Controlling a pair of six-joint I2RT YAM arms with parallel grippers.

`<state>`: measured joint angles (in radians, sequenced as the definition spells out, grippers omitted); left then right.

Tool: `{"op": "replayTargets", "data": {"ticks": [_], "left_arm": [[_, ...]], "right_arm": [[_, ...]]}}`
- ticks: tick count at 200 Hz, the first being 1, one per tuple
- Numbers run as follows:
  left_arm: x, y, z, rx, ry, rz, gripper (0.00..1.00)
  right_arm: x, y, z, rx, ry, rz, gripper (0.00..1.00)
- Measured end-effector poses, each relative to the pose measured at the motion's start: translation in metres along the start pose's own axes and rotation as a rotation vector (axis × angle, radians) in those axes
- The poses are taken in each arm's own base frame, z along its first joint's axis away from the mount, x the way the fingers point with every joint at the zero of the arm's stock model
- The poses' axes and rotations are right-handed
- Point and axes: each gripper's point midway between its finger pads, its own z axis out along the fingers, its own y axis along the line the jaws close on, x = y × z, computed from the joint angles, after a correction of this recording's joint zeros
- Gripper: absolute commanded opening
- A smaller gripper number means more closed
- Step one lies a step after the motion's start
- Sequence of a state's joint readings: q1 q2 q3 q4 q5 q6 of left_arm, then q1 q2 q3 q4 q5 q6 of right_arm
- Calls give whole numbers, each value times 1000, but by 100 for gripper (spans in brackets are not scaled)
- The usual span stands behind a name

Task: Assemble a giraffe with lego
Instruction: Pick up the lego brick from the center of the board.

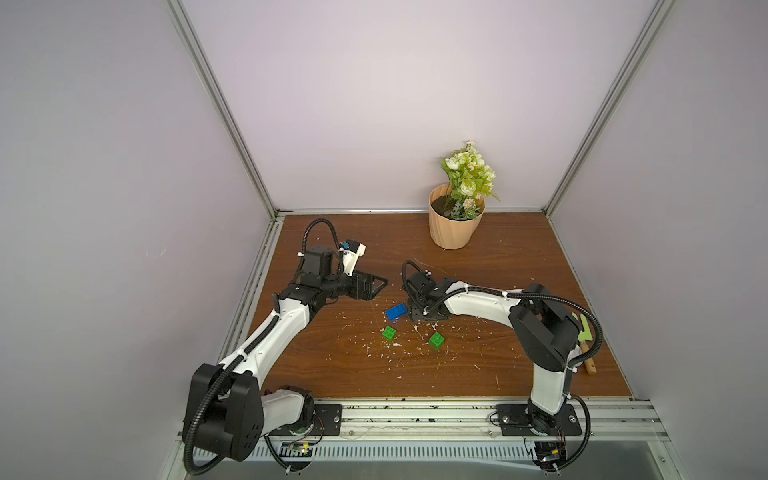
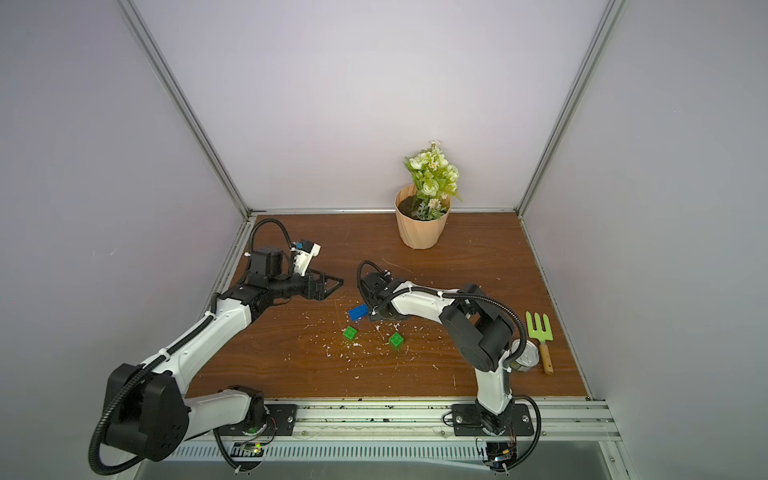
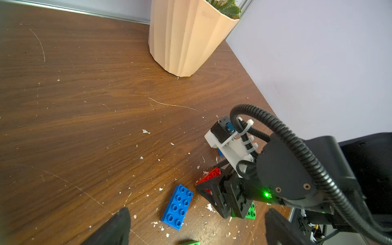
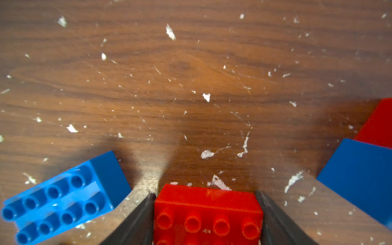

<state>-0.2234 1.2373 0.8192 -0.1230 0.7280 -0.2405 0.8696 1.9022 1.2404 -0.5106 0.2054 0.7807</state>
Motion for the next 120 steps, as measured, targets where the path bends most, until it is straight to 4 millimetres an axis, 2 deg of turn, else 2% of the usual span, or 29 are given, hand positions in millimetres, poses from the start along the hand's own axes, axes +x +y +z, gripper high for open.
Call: {"op": "replayTargets", "data": {"ticks": [48,72,93,120], "left_arm": [[0,0,0,0,0,0,99],[0,0,0,0,0,0,99],[1,-1,1,3,2,1,99],[1,-2,1,5,6,2,99]], "right_arm": [[0,-4,-2,27,-1,-36,57],[-2,-9,-8,44,-7,-89,55],[-7,-11,-25,38,-33,-152,55],[-17,-10,-61,-16,-88,-229,55]]}}
